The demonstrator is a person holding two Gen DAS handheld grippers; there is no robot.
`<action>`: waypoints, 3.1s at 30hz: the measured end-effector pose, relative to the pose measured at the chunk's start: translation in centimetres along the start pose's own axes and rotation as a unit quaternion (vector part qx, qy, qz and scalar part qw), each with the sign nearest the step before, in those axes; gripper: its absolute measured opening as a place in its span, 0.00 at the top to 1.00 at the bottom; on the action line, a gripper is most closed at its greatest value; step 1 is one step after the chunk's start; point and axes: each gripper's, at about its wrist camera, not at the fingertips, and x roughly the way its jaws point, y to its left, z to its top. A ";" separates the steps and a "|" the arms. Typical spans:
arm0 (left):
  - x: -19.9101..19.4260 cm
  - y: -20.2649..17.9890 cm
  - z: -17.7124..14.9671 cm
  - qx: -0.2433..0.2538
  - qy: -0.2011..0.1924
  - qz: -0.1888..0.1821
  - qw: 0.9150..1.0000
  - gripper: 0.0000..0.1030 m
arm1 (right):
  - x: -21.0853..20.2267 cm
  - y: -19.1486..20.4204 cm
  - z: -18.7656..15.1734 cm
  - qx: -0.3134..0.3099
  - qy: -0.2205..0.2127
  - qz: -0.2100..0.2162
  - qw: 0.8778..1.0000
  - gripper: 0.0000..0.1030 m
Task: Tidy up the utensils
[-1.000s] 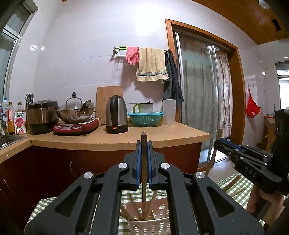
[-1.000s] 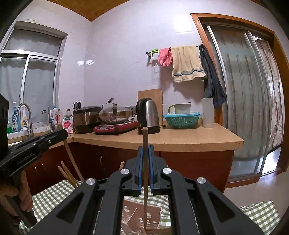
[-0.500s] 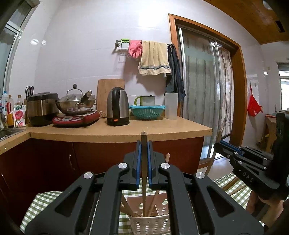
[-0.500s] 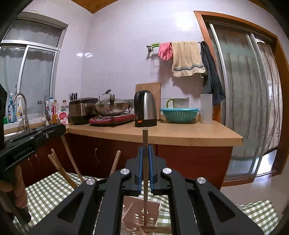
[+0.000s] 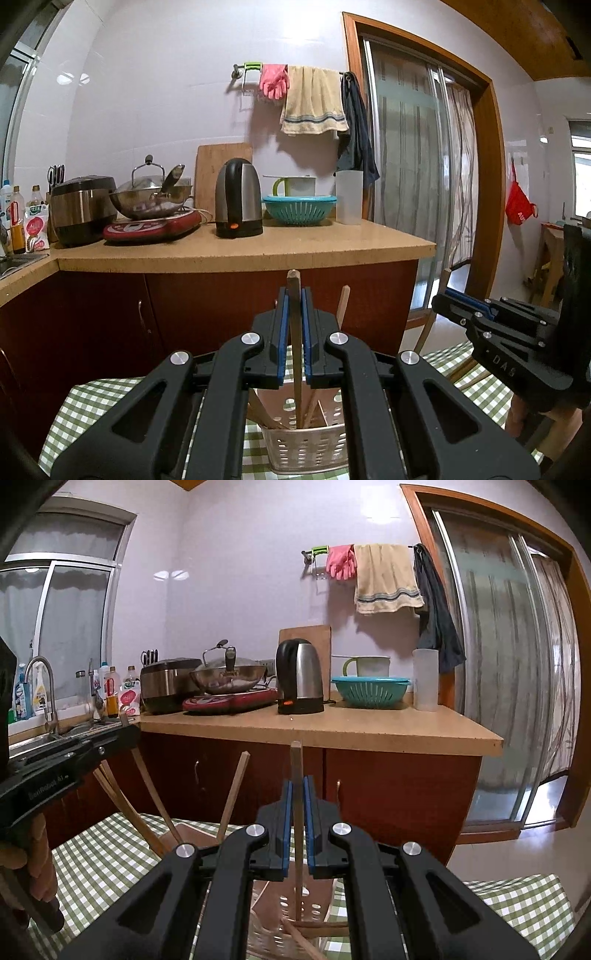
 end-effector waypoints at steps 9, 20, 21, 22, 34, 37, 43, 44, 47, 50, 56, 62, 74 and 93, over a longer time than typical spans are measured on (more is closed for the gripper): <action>0.3 0.2 -0.6 -0.001 0.008 0.001 1.000 0.93 | 0.1 -0.1 0.0 0.000 0.001 0.001 1.000 0.93; 0.5 0.5 -1.2 -0.009 0.011 0.004 1.000 0.49 | 0.0 -0.1 -0.4 0.012 0.001 0.014 1.000 0.59; 0.3 0.6 -1.2 -0.010 0.008 0.003 1.000 0.46 | -0.1 -0.1 -0.4 0.013 0.000 0.014 1.000 0.56; 0.3 0.6 -1.2 -0.009 0.007 0.003 1.000 0.45 | -0.2 0.0 -0.3 0.014 -0.003 0.015 1.000 0.51; 0.3 0.8 -0.6 -0.015 0.000 0.004 1.000 0.20 | -1.4 0.1 1.2 0.011 -0.036 0.015 0.999 0.27; 0.2 1.0 -0.3 -0.017 -0.005 0.009 1.000 0.17 | -1.6 0.1 1.7 0.012 -0.044 0.013 0.999 0.24; -0.6 1.3 0.7 -0.021 -0.023 0.017 0.999 0.13 | -2.9 -0.3 2.8 0.019 -0.063 0.003 0.998 0.22; -0.9 1.4 0.9 -0.021 -0.026 0.018 0.999 0.13 | -3.2 -0.4 3.1 0.020 -0.066 0.000 0.998 0.22; -1.9 1.4 1.4 -0.025 -0.037 0.023 0.999 0.13 | -4.3 -0.6 3.6 0.024 -0.073 -0.009 0.997 0.21; -2.9 1.4 1.9 -0.031 -0.045 0.027 0.998 0.11 | -5.5 -0.7 3.9 0.028 -0.075 -0.018 0.997 0.20; -6.1 0.7 1.7 -0.026 -0.040 0.043 0.998 0.09 | -8.1 -0.7 2.5 0.023 -0.049 -0.052 0.997 0.18; -9.7 0.0 -0.4 -0.038 -0.016 0.053 0.998 0.05 | -10.2 -0.7 -0.2 0.033 -0.002 -0.071 0.997 0.18; -16.0 -1.0 -5.8 -0.069 0.054 0.089 0.992 0.05 | -15.0 0.9 -4.6 0.042 0.049 -0.064 0.996 0.18; -24.8 -3.3 -7.4 -0.055 0.046 0.144 0.987 0.04 | -22.0 1.7 -6.4 0.041 0.057 -0.083 0.994 0.18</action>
